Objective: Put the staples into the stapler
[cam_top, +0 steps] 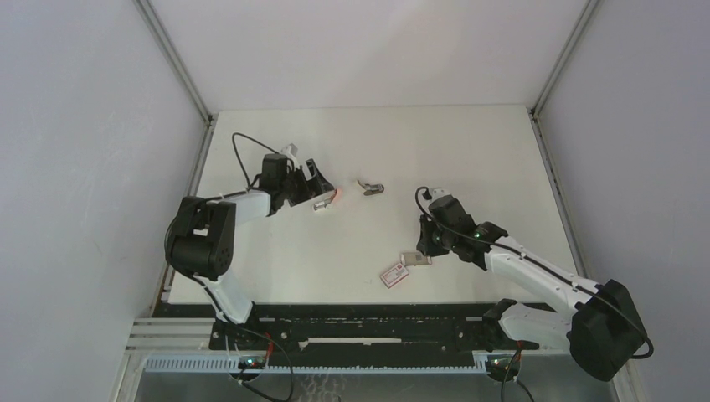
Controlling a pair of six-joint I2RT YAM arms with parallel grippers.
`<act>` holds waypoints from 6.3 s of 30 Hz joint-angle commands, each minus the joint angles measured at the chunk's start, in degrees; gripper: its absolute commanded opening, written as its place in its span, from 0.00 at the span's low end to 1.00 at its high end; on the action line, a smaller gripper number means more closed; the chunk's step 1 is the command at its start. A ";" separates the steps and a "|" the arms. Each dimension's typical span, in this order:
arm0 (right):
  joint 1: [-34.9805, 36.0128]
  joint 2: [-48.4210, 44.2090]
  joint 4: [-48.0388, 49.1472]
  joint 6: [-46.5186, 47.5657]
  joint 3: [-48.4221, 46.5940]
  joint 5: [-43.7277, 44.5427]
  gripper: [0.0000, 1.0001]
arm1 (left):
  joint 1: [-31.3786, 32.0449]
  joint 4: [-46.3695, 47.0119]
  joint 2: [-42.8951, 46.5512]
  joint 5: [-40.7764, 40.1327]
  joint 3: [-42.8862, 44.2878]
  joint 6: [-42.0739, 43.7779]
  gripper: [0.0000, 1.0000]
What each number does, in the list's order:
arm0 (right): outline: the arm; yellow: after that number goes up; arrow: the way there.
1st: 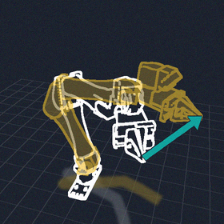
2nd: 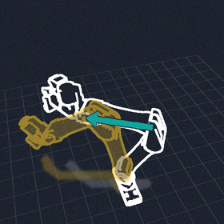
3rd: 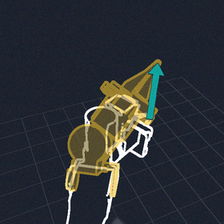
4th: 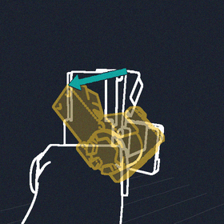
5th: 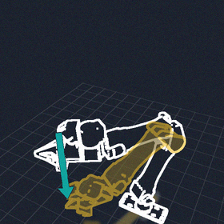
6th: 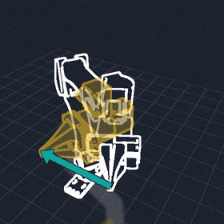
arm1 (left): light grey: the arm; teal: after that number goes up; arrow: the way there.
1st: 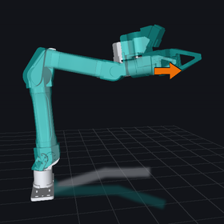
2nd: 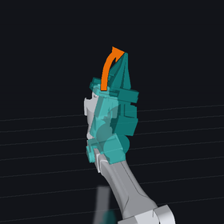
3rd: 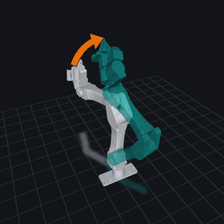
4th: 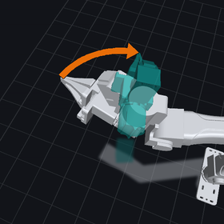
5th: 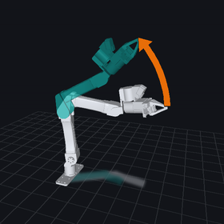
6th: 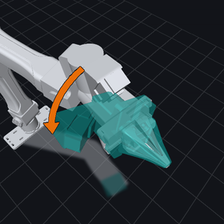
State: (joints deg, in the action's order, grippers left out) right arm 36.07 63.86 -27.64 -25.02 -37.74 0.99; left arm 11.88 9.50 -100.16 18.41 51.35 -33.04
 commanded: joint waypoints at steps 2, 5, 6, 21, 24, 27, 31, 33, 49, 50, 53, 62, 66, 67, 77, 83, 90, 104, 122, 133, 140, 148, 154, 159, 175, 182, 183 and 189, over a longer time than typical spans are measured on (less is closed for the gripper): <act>-0.29 -2.87 1.10 -0.03 0.29 0.91 0.12 | 0.55 3.37 1.54 2.99 -3.79 -0.86 0.92; -0.36 -3.41 1.14 -0.05 0.28 0.65 0.12 | 0.58 5.11 1.55 4.22 -5.99 -1.89 0.92; -0.39 -3.59 1.10 -0.09 0.29 0.55 0.12 | 0.59 6.02 1.43 4.99 -6.74 -2.44 0.92; -0.57 -4.93 0.95 -0.18 1.51 0.79 0.12 | 4.68 11.30 4.84 6.14 -14.06 -4.25 0.91; -0.48 -4.64 1.21 -0.06 1.52 0.64 0.12 | 6.66 11.58 4.99 5.94 -13.90 -4.55 0.91; -0.44 -4.32 1.74 -0.10 1.50 0.34 0.12 | 8.34 11.60 4.51 5.39 -13.34 -4.68 0.91; -0.17 -3.86 2.25 -0.09 1.50 0.20 0.12 | 9.23 11.43 4.30 4.08 -12.98 -4.77 0.91; 0.05 -3.48 2.76 0.51 1.25 -0.07 0.12 | 9.25 10.87 5.15 2.33 -13.32 -4.38 0.91; 6.64 14.04 10.22 13.68 -15.68 -4.19 0.12 | 9.20 -8.06 38.95 -21.72 -20.37 4.60 0.93; 6.90 16.24 10.43 14.72 -17.40 -4.66 0.12 | 9.20 -6.91 41.82 -25.49 -22.20 4.76 0.93; 7.48 22.96 10.58 18.34 -23.63 -5.89 0.12 | 9.21 -5.40 49.24 -36.54 -26.85 6.32 0.93; 7.79 43.17 5.25 26.91 -45.96 -7.82 0.11 | 9.20 -7.76 58.52 -41.57 -30.27 8.22 0.94; 7.86 49.67 2.51 29.16 -53.24 -8.37 0.11 | 9.14 -8.00 57.13 -40.53 -29.62 8.03 0.94; 7.87 51.68 1.87 29.57 -55.12 -8.57 0.11 | 9.20 -8.00 56.97 -40.40 -29.56 7.99 0.93; 8.22 62.29 -3.78 33.03 -68.85 -11.56 0.11 | 9.19 -8.18 58.19 -40.63 -29.90 8.16 0.94; 8.98 64.54 -5.05 33.23 -71.20 -12.99 0.11 | 9.25 -8.18 57.13 -40.31 -29.56 8.21 0.94; 9.34 65.80 -5.88 33.45 -72.22 -13.89 0.11 | 9.20 -8.04 57.12 -40.30 -29.64 8.34 0.94; 9.36 68.49 -7.08 33.13 -73.98 -12.32 0.11 | 9.19 -7.91 56.28 -40.34 -29.47 8.50 0.94; 9.61 67.59 -7.64 33.75 -74.57 -10.73 0.11 | 9.18 -7.83 55.88 -40.39 -29.46 8.49 0.94; 9.80 68.04 -8.35 34.07 -74.55 -10.03 0.11 | 9.21 -7.83 55.68 -40.30 -29.38 8.57 0.94; 10.15 67.56 -7.96 33.81 -74.82 -10.65 0.11 | 9.21 -7.82 55.46 -40.30 -29.30 8.60 0.94; 10.51 67.57 -8.40 33.74 -76.42 -10.71 0.11 | 9.17 -7.83 55.27 -40.21 -29.23 8.60 0.94; 10.51 68.54 -8.72 33.82 -76.41 -9.53 0.11 | 9.17 -7.83 55.25 -40.21 -29.25 8.61 0.94; 10.50 69.18 -8.92 33.74 -76.37 -9.16 0.10 | 9.19 -7.83 55.25 -40.21 -29.20 8.60 0.94; 10.02 69.97 -8.66 33.29 -76.49 -8.74 0.10 | 9.14 -7.83 55.20 -40.23 -29.21 8.64 0.94; 9.94 69.20 -8.49 32.66 -76.76 -8.27 0.09 | 9.17 -7.83 54.84 -40.20 -29.12 8.60 0.94; 9.96 69.06 -8.49 32.64 -76.85 -8.19 0.09 | 9.21 -7.82 54.88 -40.17 -29.12 8.61 0.94; 9.89 69.36 -8.56 32.49 -76.87 -7.54 0.09 | 9.20 -7.83 54.92 -40.21 -29.12 8.69 0.94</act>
State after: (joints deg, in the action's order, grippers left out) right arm 46.11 133.40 -37.15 7.92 -112.14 -7.99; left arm 21.04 -0.19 -45.39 -20.86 21.69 -25.69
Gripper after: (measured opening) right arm 0.130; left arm 0.940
